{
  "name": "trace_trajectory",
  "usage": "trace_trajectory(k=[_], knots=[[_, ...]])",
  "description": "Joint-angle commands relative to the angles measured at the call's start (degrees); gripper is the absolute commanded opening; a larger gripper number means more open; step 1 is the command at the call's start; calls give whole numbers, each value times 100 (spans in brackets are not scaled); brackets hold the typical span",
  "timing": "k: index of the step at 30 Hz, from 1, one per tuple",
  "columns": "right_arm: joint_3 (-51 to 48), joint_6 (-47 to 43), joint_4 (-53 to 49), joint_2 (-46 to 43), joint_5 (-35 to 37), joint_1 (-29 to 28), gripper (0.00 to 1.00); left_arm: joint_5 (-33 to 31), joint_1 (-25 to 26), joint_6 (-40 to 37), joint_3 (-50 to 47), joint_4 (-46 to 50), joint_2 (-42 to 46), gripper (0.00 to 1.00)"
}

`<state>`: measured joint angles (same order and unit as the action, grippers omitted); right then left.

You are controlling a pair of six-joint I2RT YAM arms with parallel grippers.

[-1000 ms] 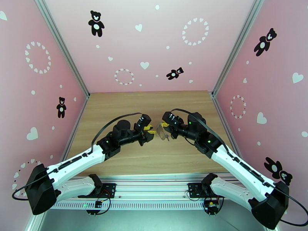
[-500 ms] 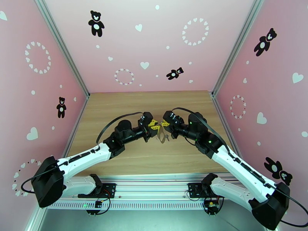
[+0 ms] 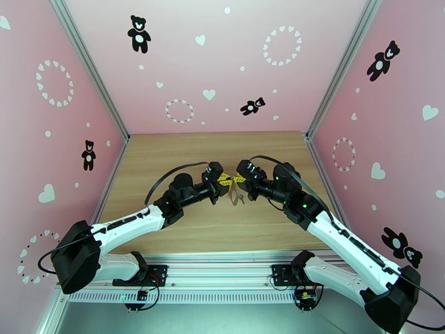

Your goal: Remove the keys from the keyring

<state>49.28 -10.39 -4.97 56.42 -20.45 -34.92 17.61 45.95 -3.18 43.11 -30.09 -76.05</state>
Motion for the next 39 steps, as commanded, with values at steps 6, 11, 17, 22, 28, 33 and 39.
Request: trace_trajectory(k=[6, 11, 17, 22, 28, 33, 39], knots=[[162, -1, 99, -179, 63, -24, 3, 204, 35, -77, 67, -152, -52, 4], [242, -156, -54, -141, 33, -24, 3, 305, 36, -211, 563, 913, 102, 0], [477, -415, -382, 36, -131, -24, 3, 109, 10, -543, 1929, 4085, -128, 0], [696, -560, -648, 316, -297, -24, 3, 164, 10, -686, 2827, 5730, -226, 0], [731, -591, -698, 437, -377, -24, 3, 220, -56, -749, 3667, 6733, -479, 0], [791, -817, -979, 534, -597, -24, 3, 676, -123, -543, 3975, 6644, -533, 4], [1021, -812, -1205, 616, -506, -28, 4, 697, -174, -469, 4038, 6619, -418, 11]])
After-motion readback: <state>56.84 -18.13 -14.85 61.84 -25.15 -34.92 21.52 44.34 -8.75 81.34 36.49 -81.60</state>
